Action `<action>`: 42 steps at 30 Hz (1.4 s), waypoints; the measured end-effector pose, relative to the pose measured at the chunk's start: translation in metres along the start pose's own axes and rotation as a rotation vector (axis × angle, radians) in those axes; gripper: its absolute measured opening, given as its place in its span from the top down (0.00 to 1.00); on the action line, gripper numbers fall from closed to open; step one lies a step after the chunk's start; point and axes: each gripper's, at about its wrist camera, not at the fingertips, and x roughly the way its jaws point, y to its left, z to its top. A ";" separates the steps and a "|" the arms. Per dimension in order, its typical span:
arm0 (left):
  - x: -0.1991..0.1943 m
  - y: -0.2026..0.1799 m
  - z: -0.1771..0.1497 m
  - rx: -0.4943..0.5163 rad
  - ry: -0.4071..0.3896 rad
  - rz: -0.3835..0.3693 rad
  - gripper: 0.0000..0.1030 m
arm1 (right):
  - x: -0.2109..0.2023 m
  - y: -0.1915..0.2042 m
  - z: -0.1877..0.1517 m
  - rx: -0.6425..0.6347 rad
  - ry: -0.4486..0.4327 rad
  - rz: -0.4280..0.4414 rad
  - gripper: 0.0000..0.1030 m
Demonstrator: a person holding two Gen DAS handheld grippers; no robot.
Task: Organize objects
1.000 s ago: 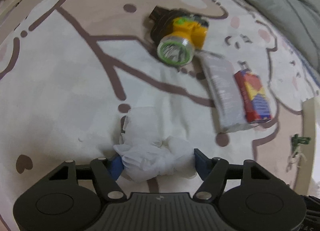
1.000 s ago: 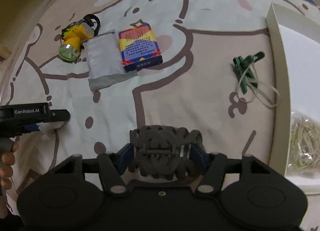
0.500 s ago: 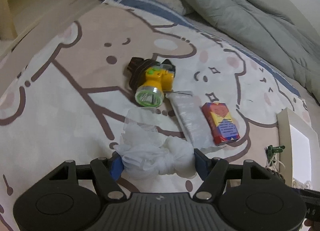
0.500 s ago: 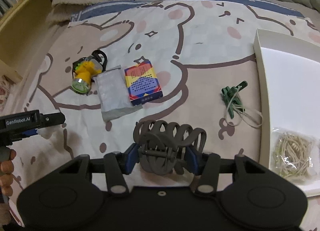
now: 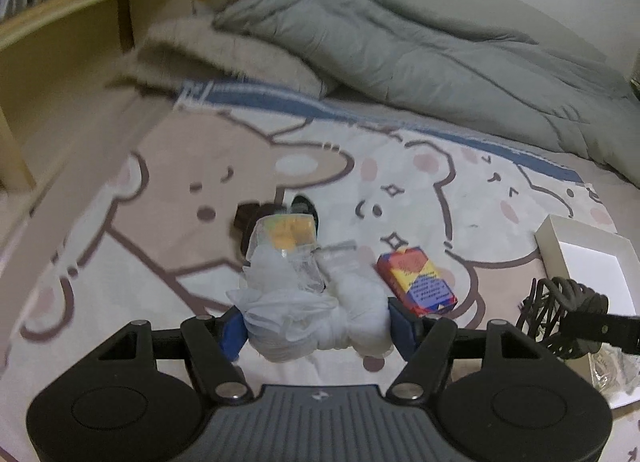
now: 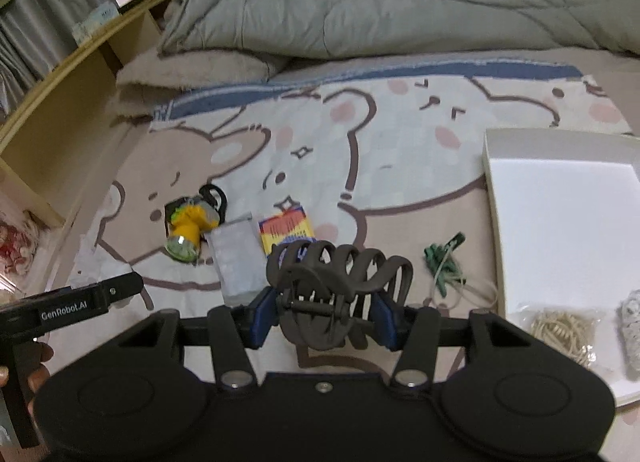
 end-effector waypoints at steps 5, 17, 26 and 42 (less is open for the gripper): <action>-0.015 -0.011 0.003 0.051 -0.059 0.006 0.32 | -0.011 0.002 0.000 -0.028 -0.045 -0.017 0.49; -0.036 -0.039 0.003 0.131 -0.132 -0.014 0.32 | -0.043 0.007 -0.003 -0.121 -0.159 -0.033 0.49; -0.039 -0.059 0.005 0.152 -0.149 -0.034 0.32 | -0.058 -0.007 -0.003 -0.121 -0.195 -0.044 0.49; -0.025 -0.134 0.010 0.218 -0.145 -0.126 0.32 | -0.082 -0.084 -0.002 -0.022 -0.241 -0.137 0.49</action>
